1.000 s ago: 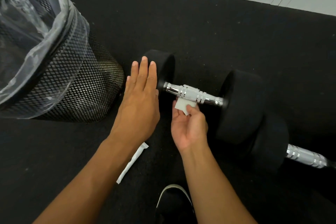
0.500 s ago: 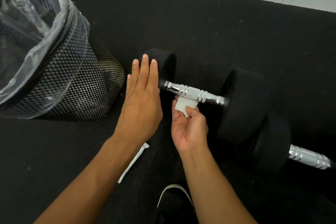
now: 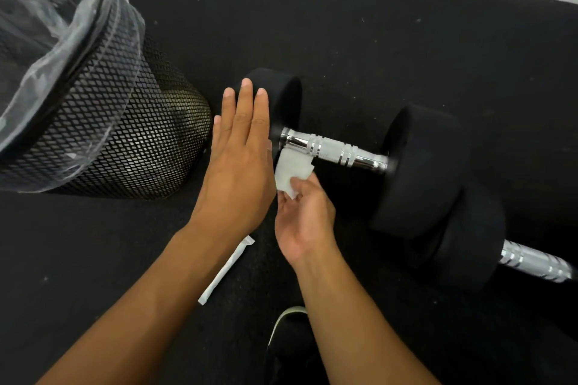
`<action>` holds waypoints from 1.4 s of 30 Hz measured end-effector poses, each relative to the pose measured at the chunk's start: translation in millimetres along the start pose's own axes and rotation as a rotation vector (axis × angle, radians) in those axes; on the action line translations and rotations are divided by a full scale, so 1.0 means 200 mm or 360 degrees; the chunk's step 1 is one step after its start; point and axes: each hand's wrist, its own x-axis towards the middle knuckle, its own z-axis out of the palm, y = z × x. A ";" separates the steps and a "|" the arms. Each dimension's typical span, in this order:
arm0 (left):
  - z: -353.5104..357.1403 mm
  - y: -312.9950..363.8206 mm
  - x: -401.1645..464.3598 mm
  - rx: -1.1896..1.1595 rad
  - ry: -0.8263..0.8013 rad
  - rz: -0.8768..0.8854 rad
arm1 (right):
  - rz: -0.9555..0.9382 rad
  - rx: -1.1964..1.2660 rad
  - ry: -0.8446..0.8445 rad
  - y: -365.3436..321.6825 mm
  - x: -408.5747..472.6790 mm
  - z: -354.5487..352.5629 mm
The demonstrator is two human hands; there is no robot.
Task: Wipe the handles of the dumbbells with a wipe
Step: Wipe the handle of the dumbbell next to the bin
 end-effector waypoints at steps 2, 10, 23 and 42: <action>0.00 0.00 0.00 -0.0007 -0.0001 -0.0002 | -0.0042 -0.0011 0.0011 0.00 0.04 0.03; 0.00 0.01 0.00 -0.0022 0.0011 -0.0013 | 0.0018 0.0182 0.0041 0.00 0.08 0.07; -0.01 -0.01 0.00 -0.0031 0.0011 0.0030 | 0.0021 0.0291 0.0034 -0.06 0.07 0.05; -0.06 0.04 -0.01 -0.0038 -0.0086 -0.0082 | 0.0071 0.0162 -0.0341 -0.14 -0.26 0.01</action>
